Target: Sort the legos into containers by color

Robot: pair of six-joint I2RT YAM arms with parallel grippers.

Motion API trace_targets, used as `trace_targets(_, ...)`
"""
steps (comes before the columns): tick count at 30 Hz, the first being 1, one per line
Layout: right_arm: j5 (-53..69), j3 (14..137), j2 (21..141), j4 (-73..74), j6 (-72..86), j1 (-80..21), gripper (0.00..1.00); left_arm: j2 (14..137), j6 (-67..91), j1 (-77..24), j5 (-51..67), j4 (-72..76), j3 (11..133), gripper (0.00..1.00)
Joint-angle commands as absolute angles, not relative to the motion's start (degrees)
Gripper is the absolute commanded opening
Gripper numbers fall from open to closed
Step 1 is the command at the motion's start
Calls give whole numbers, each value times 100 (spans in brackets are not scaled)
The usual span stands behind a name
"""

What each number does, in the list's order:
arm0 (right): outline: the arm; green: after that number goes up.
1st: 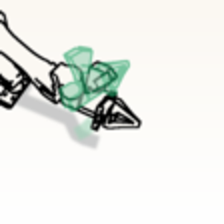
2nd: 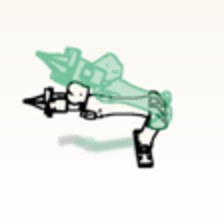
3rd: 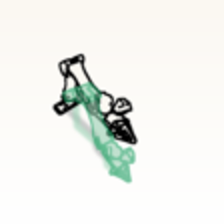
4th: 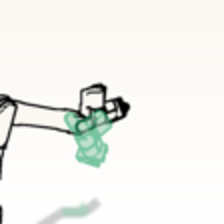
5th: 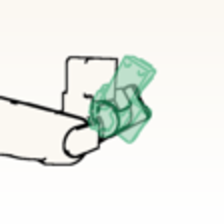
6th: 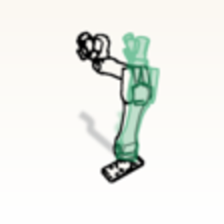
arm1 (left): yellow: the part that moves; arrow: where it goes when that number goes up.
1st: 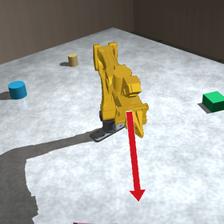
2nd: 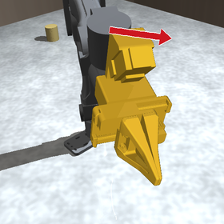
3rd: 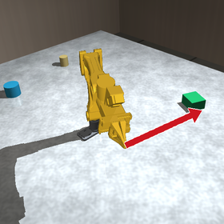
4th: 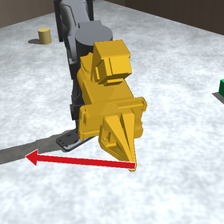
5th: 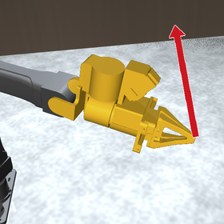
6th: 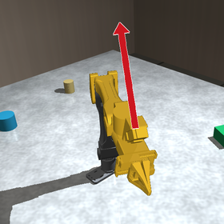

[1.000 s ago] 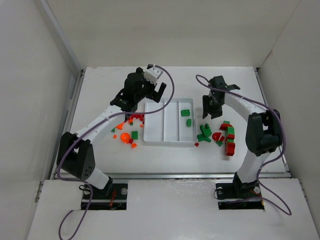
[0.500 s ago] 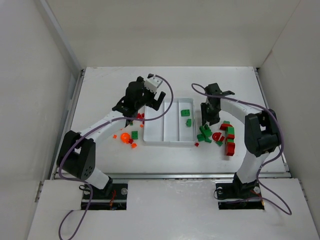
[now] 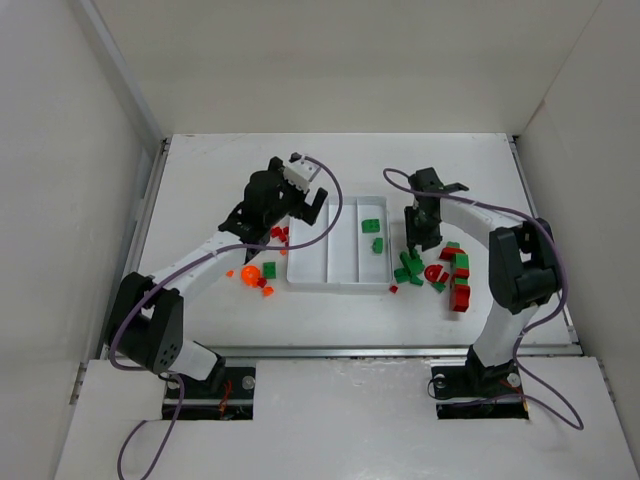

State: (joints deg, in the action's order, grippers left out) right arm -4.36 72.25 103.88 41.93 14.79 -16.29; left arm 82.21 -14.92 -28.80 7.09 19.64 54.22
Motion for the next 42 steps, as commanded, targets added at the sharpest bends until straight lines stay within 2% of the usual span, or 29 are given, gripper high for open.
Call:
trace_targets(1, -606, 7128, 10266, 4219, 1433, -1740, 43, 7989, -1572, -2883, 738, 2408, 5396, 99)
trace_targets(8, -492, 7075, 10380, 4219, 1433, -1846, 40, 8051, -1731, -2883, 677, 2408, 5458, 99)
trace_targets(12, -492, 7022, 10433, 4166, 1433, -1846, 25, 8112, -1731, -2883, 738, 2355, 5458, 99)
trace_targets(13, -492, 7101, 10433, 4166, 1433, -1846, 13, 8112, -1792, -2883, 738, 2355, 5458, 99)
trace_targets(15, -492, 7189, 10485, 4166, 1485, -1846, 0, 8112, -1880, -2883, 861, 2189, 5520, 99)
trace_targets(21, -886, 7680, 10485, 4437, 1485, -1846, 0, 8165, -2434, -2883, 1906, 1522, 5712, 94)
trace_targets(25, -1511, 8058, 9794, 4562, 1871, -1846, 0, 8227, -2216, -2883, 2662, 1213, 6055, 94)
trace_targets(30, -2196, 8595, 8931, 4299, 2452, -2257, 0, 8507, -952, -2883, 3390, 1449, 6800, 97)
trace_targets(36, -3216, 9613, 9096, 4386, 2768, -3251, 0, 8851, 1173, -2830, 4754, 2899, 7110, 100)
trace_targets(42, -3297, 9546, 8965, 3947, 2769, -3717, 0, 9070, 1582, -2830, 5062, 3216, 7225, 100)
